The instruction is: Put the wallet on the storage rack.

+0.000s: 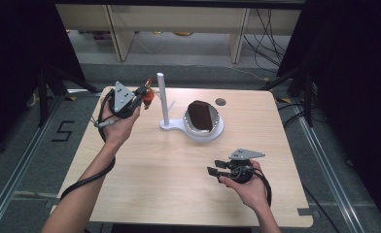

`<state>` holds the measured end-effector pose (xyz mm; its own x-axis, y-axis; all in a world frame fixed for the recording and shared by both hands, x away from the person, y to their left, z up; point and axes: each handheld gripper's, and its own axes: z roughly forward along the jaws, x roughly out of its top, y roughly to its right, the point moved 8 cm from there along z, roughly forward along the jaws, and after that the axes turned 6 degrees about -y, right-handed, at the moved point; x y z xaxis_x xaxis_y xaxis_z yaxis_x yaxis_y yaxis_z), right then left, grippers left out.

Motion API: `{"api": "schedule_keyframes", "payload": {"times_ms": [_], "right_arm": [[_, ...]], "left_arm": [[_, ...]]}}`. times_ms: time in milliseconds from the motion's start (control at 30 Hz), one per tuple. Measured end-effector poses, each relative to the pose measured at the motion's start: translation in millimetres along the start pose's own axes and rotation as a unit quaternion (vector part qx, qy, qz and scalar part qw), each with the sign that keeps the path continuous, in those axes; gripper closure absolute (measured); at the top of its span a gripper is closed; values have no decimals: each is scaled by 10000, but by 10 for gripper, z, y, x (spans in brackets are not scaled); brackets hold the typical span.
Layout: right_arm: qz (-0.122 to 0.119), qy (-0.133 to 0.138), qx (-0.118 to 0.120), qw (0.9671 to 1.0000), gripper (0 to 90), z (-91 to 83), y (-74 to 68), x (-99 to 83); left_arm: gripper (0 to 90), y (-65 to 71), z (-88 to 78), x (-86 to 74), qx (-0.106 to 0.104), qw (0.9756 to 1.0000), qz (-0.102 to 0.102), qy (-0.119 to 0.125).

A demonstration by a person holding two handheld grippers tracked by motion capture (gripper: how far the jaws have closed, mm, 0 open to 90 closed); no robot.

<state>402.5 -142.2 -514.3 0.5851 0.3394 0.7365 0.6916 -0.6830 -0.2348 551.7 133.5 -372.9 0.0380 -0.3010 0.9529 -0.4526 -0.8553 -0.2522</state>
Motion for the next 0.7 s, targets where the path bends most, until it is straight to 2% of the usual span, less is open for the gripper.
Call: {"api": "schedule_keyframes", "payload": {"times_ms": [133, 333, 367, 400, 433, 500, 533, 567, 600, 667, 700], "right_arm": [[-1, -22, -17, 10000, 553, -3, 2, -5], [-26, 43, 21, 10000, 553, 4, -5, 1], [75, -44, 7, 10000, 552, -10, -16, -15], [75, -44, 7, 10000, 552, -10, -16, -15], [-68, -12, -50, 10000, 552, -13, 16, -10], [-57, -2, -40, 10000, 550, -10, 15, -11], [-57, -2, -40, 10000, 550, -10, 15, -11], [-37, 26, 94, 9999, 546, 11, -4, -9], [-37, 26, 94, 9999, 546, 11, -4, -9], [-40, 23, 81, 10000, 545, 16, -3, -10], [-38, -33, -38, 10000, 545, 2, 9, -17]], "left_arm": [[887, 32, 22, -1, -34, 10000, 22, 2], [886, 101, 83, -43, -101, 9998, 111, -162], [885, 119, 99, -76, -104, 9996, 123, -225], [885, 119, 99, -76, -104, 9996, 123, -225], [884, 138, 108, -110, -123, 9994, 169, -279], [882, 153, 110, -126, -141, 9994, 153, -288], [882, 160, 106, -140, -135, 9992, 211, -310], [878, 185, 103, -164, -196, 9990, 233, -312], [873, 185, 103, -164, -196, 9990, 233, -312], [849, 204, 87, -179, -185, 9991, 246, -275], [849, 212, 68, -182, -192, 9991, 254, -285]]}}
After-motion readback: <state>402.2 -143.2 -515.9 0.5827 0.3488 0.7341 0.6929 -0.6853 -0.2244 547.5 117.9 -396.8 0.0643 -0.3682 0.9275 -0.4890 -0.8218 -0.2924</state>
